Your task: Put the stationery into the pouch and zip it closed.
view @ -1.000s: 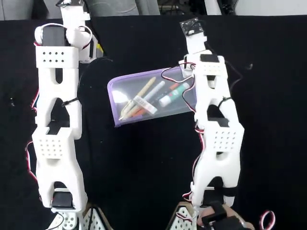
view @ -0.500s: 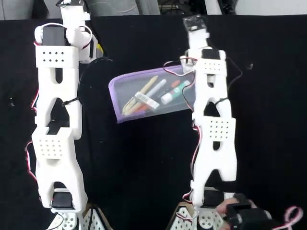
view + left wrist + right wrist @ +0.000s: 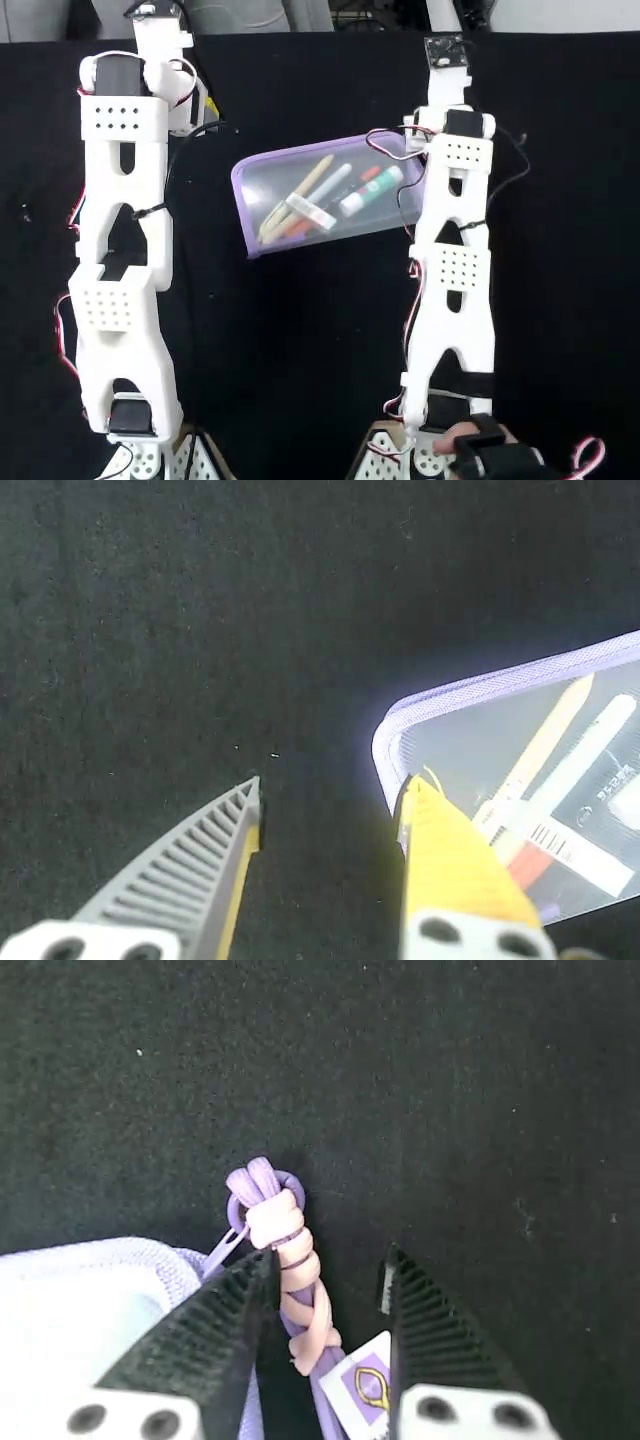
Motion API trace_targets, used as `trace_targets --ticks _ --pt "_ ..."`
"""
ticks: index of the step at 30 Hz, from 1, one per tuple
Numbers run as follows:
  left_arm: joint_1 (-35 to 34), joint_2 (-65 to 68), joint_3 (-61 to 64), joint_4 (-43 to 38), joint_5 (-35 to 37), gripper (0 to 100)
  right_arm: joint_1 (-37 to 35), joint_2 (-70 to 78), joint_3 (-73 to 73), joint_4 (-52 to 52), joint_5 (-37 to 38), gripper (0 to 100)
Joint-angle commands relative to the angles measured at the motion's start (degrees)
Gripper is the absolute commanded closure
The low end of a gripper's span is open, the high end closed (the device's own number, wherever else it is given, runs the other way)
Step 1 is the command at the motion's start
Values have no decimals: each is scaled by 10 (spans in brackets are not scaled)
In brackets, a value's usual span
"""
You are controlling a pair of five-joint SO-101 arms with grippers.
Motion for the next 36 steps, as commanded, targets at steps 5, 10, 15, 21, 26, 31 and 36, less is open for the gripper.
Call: trace_targets --ticks 5,10,15,21,26,31,36 --pt "7 -9 -5 -10 4 772 -18 -14 -24 32 40 839" --pt "7 -9 -6 -10 4 772 -27 -15 -53 53 43 839" --pt "7 -9 -6 -10 4 772 -36 -8 -41 34 44 840" --pt "7 -9 -5 -10 4 772 -33 -14 31 -10 58 843" --pt "7 -9 -5 -10 4 772 -16 -29 51 -16 41 945" --pt "7 -9 -5 -9 4 772 -7 -32 51 -8 42 986" --pt "6 -9 -5 -7 4 772 3 -43 11 25 42 988"
